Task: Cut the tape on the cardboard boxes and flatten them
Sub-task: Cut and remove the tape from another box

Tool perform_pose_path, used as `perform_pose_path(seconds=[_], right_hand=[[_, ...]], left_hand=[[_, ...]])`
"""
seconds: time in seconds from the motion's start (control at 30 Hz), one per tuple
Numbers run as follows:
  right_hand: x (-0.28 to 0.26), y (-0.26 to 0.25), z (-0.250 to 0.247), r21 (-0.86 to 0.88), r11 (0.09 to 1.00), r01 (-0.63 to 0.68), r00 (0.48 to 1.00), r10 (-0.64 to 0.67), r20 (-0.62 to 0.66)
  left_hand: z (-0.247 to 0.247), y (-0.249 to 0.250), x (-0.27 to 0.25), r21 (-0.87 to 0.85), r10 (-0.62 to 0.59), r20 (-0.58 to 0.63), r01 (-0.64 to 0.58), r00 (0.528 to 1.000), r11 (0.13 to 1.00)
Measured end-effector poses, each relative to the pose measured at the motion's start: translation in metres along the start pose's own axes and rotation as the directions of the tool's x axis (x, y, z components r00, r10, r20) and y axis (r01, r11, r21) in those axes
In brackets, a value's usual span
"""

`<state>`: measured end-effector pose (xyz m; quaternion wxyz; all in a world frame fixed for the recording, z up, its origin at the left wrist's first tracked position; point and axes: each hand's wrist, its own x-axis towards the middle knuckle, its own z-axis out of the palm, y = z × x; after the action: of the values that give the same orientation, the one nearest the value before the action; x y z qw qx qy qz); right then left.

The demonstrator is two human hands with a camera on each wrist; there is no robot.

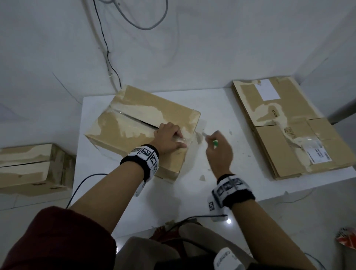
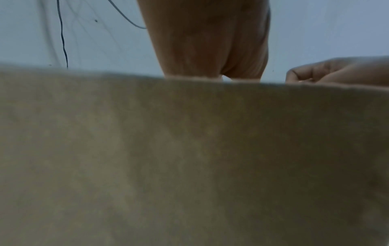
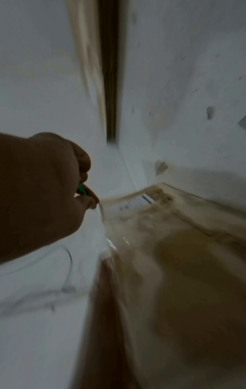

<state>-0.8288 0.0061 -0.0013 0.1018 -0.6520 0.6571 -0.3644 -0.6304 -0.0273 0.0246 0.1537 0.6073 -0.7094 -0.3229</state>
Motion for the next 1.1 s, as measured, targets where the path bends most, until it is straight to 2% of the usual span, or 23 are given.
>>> perform_pose_path(seconds=[0.1,0.17,0.27,0.33,0.4,0.53,0.63,0.77,0.9,1.0,1.1], right_hand=[[0.041,-0.004,-0.023,-0.036,0.987,0.159,0.987,-0.158,0.033],[0.063,-0.02,-0.03,0.042,0.981,0.189,0.981,-0.191,0.043],[0.069,-0.031,-0.023,0.247,0.969,0.007,0.998,-0.023,0.06],[0.057,-0.023,-0.011,0.364,0.92,-0.146,0.987,0.108,0.122],[0.043,-0.012,-0.002,0.427,0.871,-0.242,0.967,0.178,0.184],[0.026,0.001,0.001,0.42,0.836,-0.355,0.917,0.224,0.329],[0.024,0.009,-0.003,0.449,0.774,-0.447,0.877,0.281,0.39],[0.029,0.013,-0.006,0.433,0.77,-0.469,0.847,0.253,0.468],[0.032,0.008,-0.008,0.419,0.803,-0.423,0.832,0.162,0.53],[0.035,0.007,-0.01,0.417,0.798,-0.434,0.832,0.178,0.525],[0.038,0.005,-0.012,0.386,0.814,-0.434,0.809,0.164,0.564]], left_hand=[[0.0,0.001,-0.002,0.024,0.016,-0.017,-0.016,1.0,1.0],[0.003,0.001,-0.005,0.079,0.051,-0.037,-0.048,0.998,0.996],[0.01,0.004,-0.011,0.214,0.122,-0.106,-0.097,0.987,0.972],[0.014,0.009,-0.015,0.304,0.183,-0.119,-0.139,0.976,0.942],[0.019,0.012,-0.019,0.336,0.229,-0.142,-0.171,0.963,0.926],[0.027,0.017,-0.025,0.285,0.183,-0.219,-0.116,0.958,0.951],[0.034,0.025,-0.029,0.292,0.162,-0.256,-0.083,0.953,0.953],[0.04,0.037,-0.038,0.426,0.131,-0.121,-0.067,0.984,0.902],[0.048,0.055,-0.04,0.252,0.026,-0.311,0.056,0.95,0.966],[0.039,0.063,-0.037,0.082,-0.03,-0.334,0.06,0.942,0.995],[0.036,0.058,-0.034,0.096,-0.047,-0.343,0.085,0.938,0.992]])
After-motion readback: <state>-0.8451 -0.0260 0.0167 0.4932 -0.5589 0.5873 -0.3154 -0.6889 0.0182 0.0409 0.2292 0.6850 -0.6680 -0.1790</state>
